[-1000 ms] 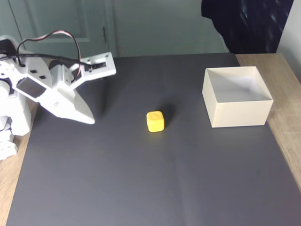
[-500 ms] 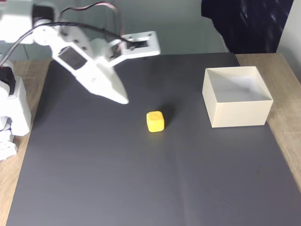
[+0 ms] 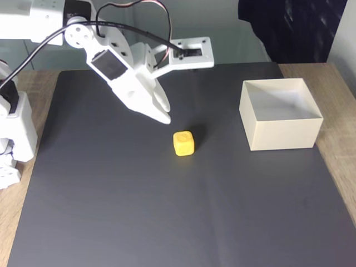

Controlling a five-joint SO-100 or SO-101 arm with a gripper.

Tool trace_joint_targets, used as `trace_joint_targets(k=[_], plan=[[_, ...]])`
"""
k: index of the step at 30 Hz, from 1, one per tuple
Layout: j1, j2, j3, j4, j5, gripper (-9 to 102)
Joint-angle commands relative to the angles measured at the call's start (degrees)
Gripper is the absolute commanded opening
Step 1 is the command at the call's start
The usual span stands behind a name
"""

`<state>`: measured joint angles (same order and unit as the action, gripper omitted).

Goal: Grasp a cube block and put it in the white box.

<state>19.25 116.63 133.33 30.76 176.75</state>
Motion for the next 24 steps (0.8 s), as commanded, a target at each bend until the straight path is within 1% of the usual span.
trace_joint_targets(k=[1,3,12,24], plan=[[2.02,-0.35,-2.55,-0.70,1.32,19],[3.25,-0.88,-2.55,-0.70,2.55,22],[7.03,-9.40,-7.56,-2.20,4.66,23],[5.71,-18.11,-13.10,-3.52,5.36,25]])
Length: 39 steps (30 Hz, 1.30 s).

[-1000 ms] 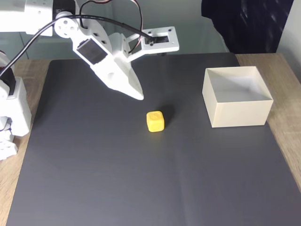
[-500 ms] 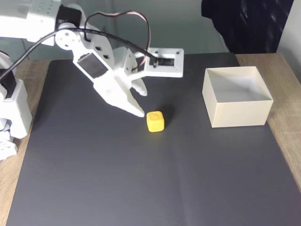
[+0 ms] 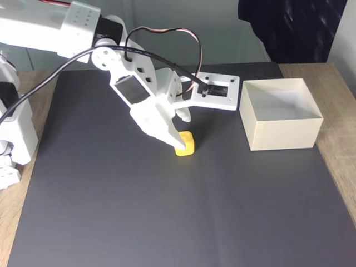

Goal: Grasp a cube block and put it in the white box.

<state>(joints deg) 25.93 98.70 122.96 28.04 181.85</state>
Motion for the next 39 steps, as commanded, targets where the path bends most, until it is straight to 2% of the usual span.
trace_joint_targets(k=[1,28,39], plan=[[-1.23,-0.70,-2.81,-0.88,0.35,26],[-4.13,-11.78,-6.50,-2.81,4.31,30],[-5.71,-12.66,-6.59,-2.99,5.71,25]])
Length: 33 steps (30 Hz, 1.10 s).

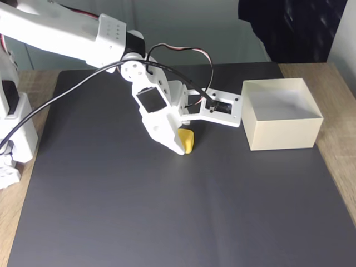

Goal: Grasp a cube block and put it in the white box.

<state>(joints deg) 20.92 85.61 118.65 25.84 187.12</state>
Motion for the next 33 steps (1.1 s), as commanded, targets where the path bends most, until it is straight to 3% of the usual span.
trace_joint_targets(k=[1,16,24,33], plan=[[-0.79,0.53,-2.29,-0.70,0.44,23],[-1.14,1.58,-2.20,1.85,0.62,0],[-1.41,5.01,-2.29,2.46,0.26,0],[-4.31,12.57,-7.38,-5.19,-3.16,0]])
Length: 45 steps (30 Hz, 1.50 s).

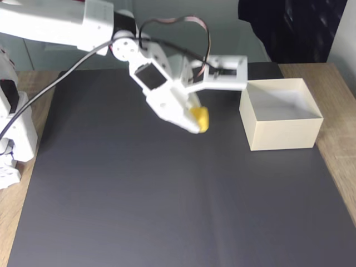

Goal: Grasp a cube block and put it in the white box.

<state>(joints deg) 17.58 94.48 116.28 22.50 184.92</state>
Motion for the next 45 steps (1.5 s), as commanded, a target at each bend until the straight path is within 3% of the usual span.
trace_joint_targets(k=[1,16,29,45], plan=[[-1.32,3.69,-6.86,-1.85,-0.97,0],[-2.46,1.85,-21.18,-5.01,-0.35,0],[-1.76,-20.30,-44.74,-5.10,-0.62,0],[0.26,-35.51,-56.78,-5.01,-0.26,0]])
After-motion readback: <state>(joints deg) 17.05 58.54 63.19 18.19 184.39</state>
